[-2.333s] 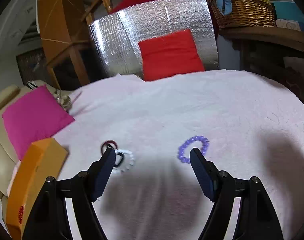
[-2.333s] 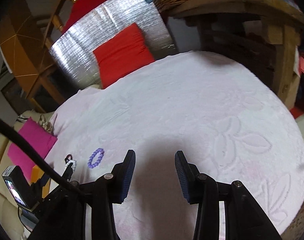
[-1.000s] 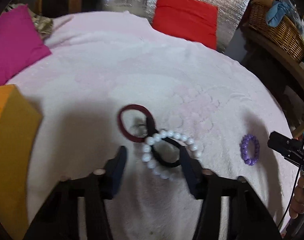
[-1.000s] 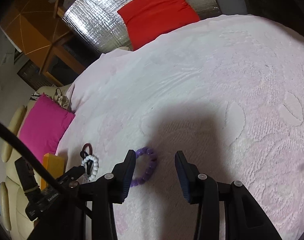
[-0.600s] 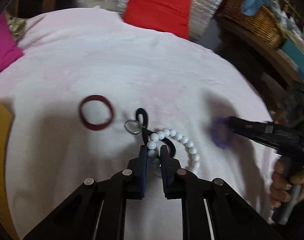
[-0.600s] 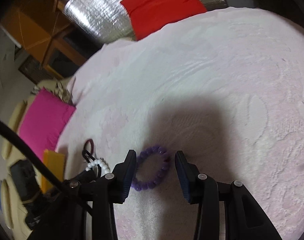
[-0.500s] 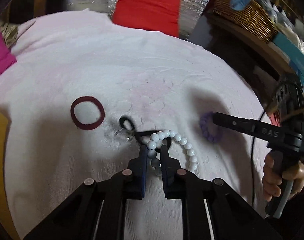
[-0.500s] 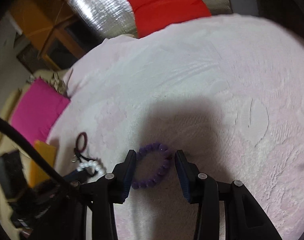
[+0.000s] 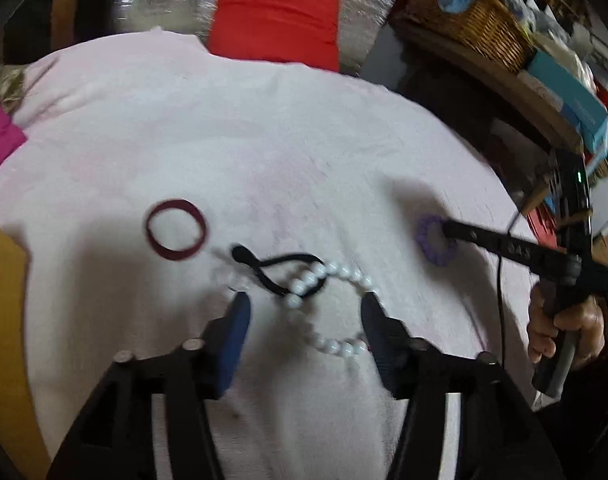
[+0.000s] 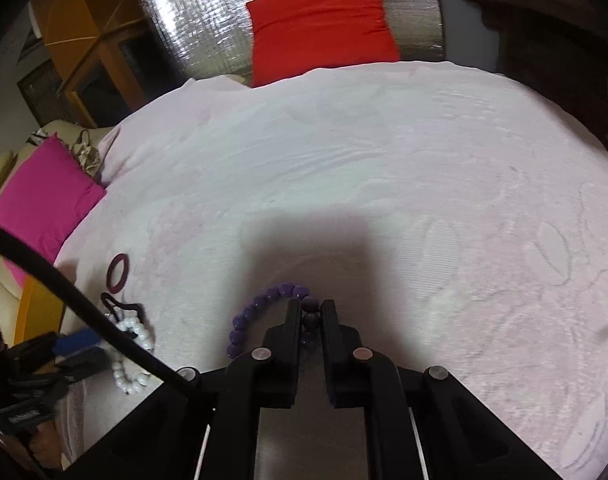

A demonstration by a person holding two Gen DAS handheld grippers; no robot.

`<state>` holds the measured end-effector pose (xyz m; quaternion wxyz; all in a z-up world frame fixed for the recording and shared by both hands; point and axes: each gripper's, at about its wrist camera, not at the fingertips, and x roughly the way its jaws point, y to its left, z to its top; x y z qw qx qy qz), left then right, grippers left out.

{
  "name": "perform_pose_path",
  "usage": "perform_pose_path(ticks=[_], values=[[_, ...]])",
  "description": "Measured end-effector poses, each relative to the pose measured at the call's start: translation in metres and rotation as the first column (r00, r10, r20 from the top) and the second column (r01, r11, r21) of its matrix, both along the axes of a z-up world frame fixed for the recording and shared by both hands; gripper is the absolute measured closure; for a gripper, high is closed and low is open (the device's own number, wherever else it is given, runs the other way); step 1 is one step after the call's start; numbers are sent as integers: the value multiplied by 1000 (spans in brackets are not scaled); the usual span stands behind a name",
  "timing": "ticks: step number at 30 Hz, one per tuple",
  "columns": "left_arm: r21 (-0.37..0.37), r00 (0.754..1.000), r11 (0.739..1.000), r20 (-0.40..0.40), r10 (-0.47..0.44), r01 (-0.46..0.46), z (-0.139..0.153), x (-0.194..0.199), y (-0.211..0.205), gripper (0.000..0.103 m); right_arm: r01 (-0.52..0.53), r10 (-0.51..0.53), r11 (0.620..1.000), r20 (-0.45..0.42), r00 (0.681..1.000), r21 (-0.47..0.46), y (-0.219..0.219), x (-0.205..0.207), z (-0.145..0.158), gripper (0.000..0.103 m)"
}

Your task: Organize jewelry

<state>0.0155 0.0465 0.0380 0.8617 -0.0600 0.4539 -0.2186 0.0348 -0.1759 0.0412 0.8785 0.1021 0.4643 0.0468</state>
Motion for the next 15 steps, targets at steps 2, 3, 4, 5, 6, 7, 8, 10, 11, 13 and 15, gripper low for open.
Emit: perform_pose_path(ticks=[2,3,4,5,6,7,8,10,11,13,15], values=[[-54,998,996,-19,63,-64,1,8,15,42,10,-10,1000,-3,1000,12,-6,-3,1,93],[-74,995,993,-28,91,-93,0,8,20,42,11,-11,1000,-5,1000,19,-9,-4,0,93],[-103,990,986,-52,130,-134,-4,13,25,42,11,-11,1000,-8,1000,27,-11,-5,0,93],[-120,986,980,-72,148,-156,-7,17,26,42,10,-9,999,-14,1000,37,-11,-6,-1,93],[-135,982,975,-90,166,-177,-11,22,26,42,7,-6,999,-19,1000,42,-10,-6,-2,93],[-141,978,971,-100,181,-194,-14,25,24,43,5,-4,999,-21,1000,43,-9,-5,-3,93],[-144,976,968,-107,192,-206,-16,28,22,43,2,-1,999,-22,1000,41,-7,-5,-3,93],[-147,969,962,-125,213,-231,-22,37,15,45,-4,5,999,-20,1000,41,-4,-6,-4,93],[-150,967,959,-130,221,-239,-24,40,12,50,-8,9,999,-20,1000,43,-3,-6,-4,93],[-147,964,958,-137,227,-247,-27,43,7,77,-11,12,999,-19,1000,44,-3,-8,-5,93],[-134,966,962,-130,221,-238,-28,44,1,86,-13,14,999,-18,1000,46,-4,-8,-4,93]])
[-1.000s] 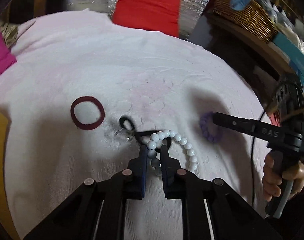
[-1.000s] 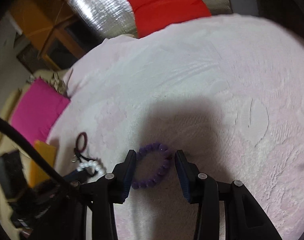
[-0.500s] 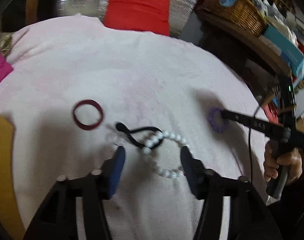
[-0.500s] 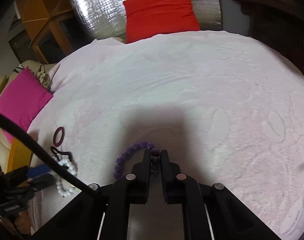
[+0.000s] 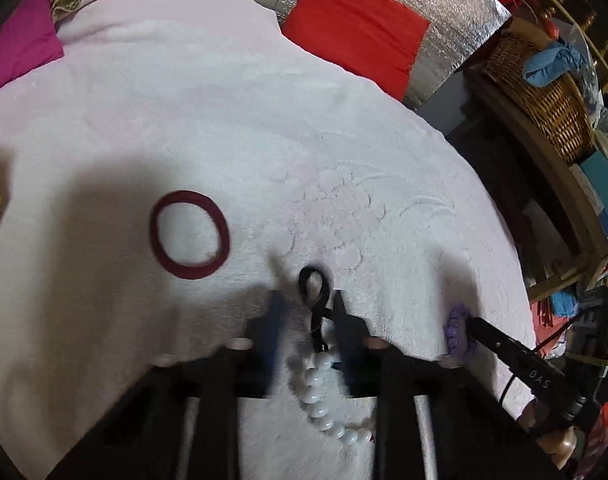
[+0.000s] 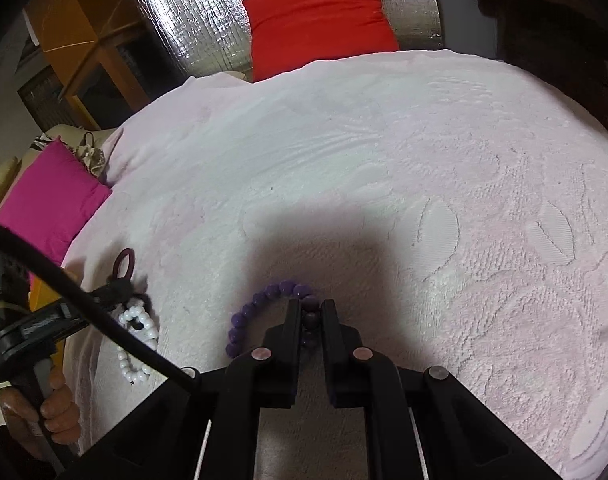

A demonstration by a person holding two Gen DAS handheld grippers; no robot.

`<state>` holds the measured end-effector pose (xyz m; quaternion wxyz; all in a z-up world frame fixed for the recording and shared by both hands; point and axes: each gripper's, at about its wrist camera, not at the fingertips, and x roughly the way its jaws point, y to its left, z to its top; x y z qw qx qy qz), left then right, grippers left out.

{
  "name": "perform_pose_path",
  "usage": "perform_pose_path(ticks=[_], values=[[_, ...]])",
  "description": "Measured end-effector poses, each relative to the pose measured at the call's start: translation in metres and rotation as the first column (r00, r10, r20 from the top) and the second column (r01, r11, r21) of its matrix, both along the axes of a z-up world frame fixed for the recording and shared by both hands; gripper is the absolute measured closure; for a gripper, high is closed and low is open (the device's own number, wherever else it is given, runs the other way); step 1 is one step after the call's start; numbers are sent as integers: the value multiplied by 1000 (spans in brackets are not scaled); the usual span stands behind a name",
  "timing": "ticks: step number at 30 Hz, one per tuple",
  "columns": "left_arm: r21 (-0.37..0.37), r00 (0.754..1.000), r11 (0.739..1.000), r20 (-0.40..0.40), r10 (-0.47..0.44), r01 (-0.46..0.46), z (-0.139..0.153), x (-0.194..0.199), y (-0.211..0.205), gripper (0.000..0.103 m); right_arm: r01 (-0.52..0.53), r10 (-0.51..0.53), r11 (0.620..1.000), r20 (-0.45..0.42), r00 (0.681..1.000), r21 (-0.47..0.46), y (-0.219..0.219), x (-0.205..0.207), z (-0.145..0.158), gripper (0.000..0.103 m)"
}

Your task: Organize jewelry

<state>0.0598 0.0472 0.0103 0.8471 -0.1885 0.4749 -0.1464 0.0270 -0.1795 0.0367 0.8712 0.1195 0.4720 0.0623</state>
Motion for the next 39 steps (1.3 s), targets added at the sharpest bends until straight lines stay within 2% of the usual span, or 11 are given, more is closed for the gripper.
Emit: perform_pose_path(ticks=[3,6,13,21,34,39], values=[[37,999,999,35,-9,8,8,-3,-9,86,1,-1,1000,4,1000,27,-5,0,3,93],[41,997,999,81,-6,3,18,-9,-7,86,12,-13,998,25,1000,55,-12,-3,9,93],[10,983,1000,183,22,-24,49,-25,7,86,10,-20,990,71,997,138,-20,-9,23,93],[47,973,998,231,20,-32,67,-43,13,86,-27,-7,966,131,991,258,-18,-18,39,93],[85,950,990,300,82,-112,95,-97,43,86,-133,78,955,207,975,266,27,-43,55,93],[70,930,984,344,131,-165,111,-122,60,86,-154,99,952,212,972,263,43,-53,57,93]])
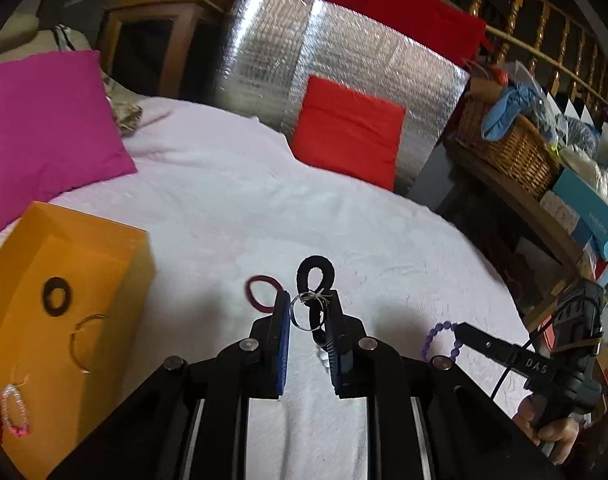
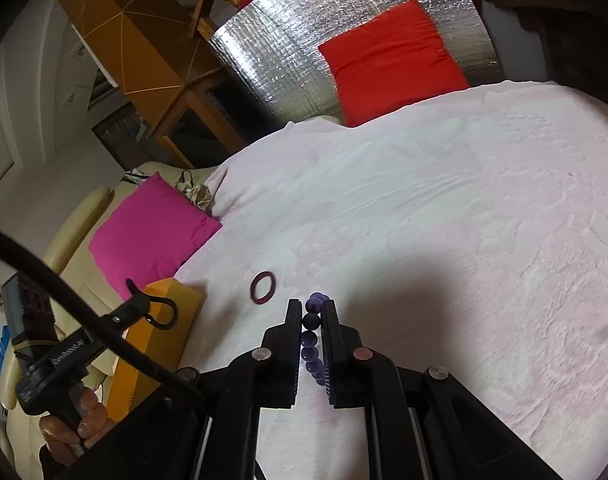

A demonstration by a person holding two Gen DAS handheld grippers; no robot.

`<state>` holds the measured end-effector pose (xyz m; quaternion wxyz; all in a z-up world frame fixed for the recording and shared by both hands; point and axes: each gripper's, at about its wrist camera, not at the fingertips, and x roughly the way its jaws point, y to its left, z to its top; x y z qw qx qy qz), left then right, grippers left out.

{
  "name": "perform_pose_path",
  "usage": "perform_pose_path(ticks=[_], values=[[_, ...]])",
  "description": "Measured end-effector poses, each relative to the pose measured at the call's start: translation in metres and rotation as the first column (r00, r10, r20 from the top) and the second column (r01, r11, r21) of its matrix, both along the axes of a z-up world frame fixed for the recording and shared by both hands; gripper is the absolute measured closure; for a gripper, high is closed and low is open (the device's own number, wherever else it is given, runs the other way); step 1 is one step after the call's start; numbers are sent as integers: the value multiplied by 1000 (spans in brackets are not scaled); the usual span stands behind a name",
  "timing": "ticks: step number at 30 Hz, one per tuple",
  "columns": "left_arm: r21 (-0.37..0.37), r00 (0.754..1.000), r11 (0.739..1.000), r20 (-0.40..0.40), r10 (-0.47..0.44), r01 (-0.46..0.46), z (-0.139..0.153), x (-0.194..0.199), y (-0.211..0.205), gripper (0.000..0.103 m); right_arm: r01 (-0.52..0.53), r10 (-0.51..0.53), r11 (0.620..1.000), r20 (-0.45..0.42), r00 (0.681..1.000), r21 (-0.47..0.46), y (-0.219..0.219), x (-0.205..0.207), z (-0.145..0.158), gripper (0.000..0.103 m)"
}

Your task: Organize jewelry

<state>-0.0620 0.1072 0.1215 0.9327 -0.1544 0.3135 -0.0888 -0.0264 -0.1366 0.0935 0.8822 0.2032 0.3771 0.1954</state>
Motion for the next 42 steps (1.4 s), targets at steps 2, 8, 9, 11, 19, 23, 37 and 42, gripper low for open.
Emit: perform_pose_path(ticks=[2,8,9,11,19,23,37,42], values=[[1,1000,1000,12,21,-21,4,-7,9,86,-10,10,1000,7,1000,2,6,-4,3,93],[-7,993,994,27,112,-111,10,-26,50,86,-59,59,998,32,998,-7,34,-18,15,93],[-12,992,992,26,123,-123,10,-28,56,86,-74,75,997,40,996,-12,41,-20,19,93],[-14,986,986,23,166,-166,10,-33,74,86,-99,100,995,57,993,-12,50,-25,25,93],[-40,961,960,-18,275,-276,1,-42,140,86,-215,215,977,46,975,-6,109,-38,30,93],[-17,944,946,-71,322,-324,-10,-42,165,86,-289,289,957,40,956,-4,152,-41,29,93],[-21,888,926,-292,355,-377,-61,-41,224,86,-493,493,870,5,870,-8,300,-38,20,93],[10,866,924,-346,362,-382,-74,-37,229,86,-520,518,854,-65,853,-16,327,-34,-7,93]])
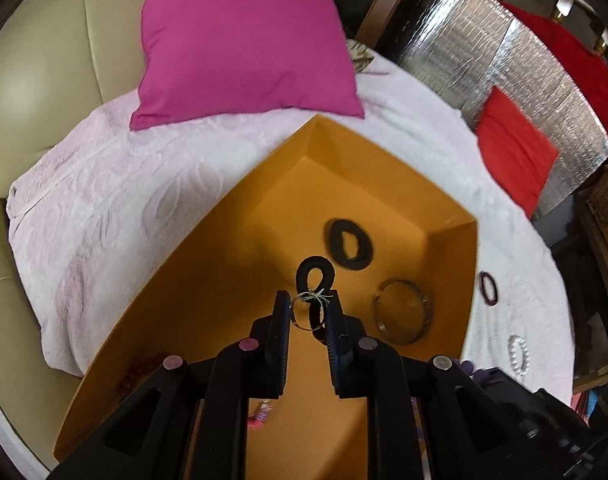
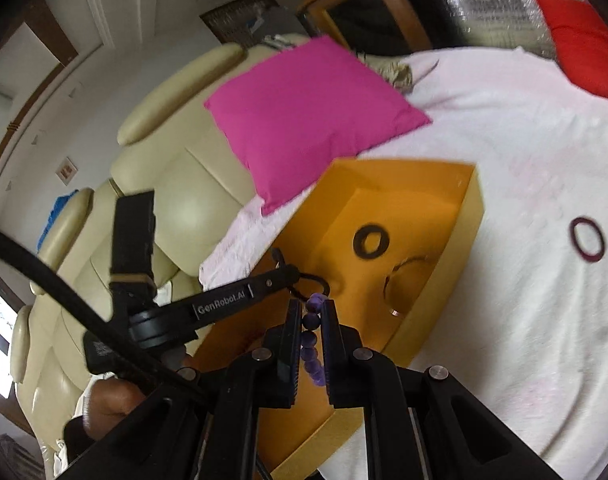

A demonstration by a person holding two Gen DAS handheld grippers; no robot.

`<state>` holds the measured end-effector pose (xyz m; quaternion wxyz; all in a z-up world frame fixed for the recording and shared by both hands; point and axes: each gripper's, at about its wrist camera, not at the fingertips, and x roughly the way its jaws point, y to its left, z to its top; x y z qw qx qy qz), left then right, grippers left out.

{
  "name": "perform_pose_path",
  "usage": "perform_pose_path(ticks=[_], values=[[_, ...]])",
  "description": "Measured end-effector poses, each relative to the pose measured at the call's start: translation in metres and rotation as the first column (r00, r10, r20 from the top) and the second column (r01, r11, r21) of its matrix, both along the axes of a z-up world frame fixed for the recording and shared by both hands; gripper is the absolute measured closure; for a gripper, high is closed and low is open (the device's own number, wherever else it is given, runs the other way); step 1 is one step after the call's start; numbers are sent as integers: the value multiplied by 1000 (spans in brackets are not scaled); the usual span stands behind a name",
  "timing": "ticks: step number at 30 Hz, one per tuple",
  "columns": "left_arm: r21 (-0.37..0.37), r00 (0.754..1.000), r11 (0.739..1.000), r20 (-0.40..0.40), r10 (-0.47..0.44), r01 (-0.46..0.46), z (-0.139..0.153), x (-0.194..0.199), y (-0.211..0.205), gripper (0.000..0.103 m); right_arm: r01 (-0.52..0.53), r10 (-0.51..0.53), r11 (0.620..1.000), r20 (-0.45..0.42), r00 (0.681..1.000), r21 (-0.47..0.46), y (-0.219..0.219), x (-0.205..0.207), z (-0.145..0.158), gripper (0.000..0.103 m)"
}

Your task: Organize jewelry

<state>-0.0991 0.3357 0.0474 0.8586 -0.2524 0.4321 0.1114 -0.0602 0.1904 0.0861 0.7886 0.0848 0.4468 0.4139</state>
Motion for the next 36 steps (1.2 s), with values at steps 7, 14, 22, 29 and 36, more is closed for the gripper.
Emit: perform_pose_path(ticks=[7,14,22,29,36], values=[[5,999,1000,-38,13,-12,-6,0,7,86,-30,29,998,-17,999,-51,21,-1,-19,93],[35,996,999,-83,22,-20,-9,3,6,81,18,-19,998,-17,1000,-68,16,4,-22,88],[142,999,989,-28,36,-32,10,5,-14,62,101,-97,994,66,993,-49,-36,7,3,88],[266,997,964,70,-13,-6,40,16,-68,45,219,-209,971,106,972,-93,-124,8,16,84],[402,983,914,135,-127,63,59,31,-137,37,372,-360,921,116,926,-115,-219,5,15,82]])
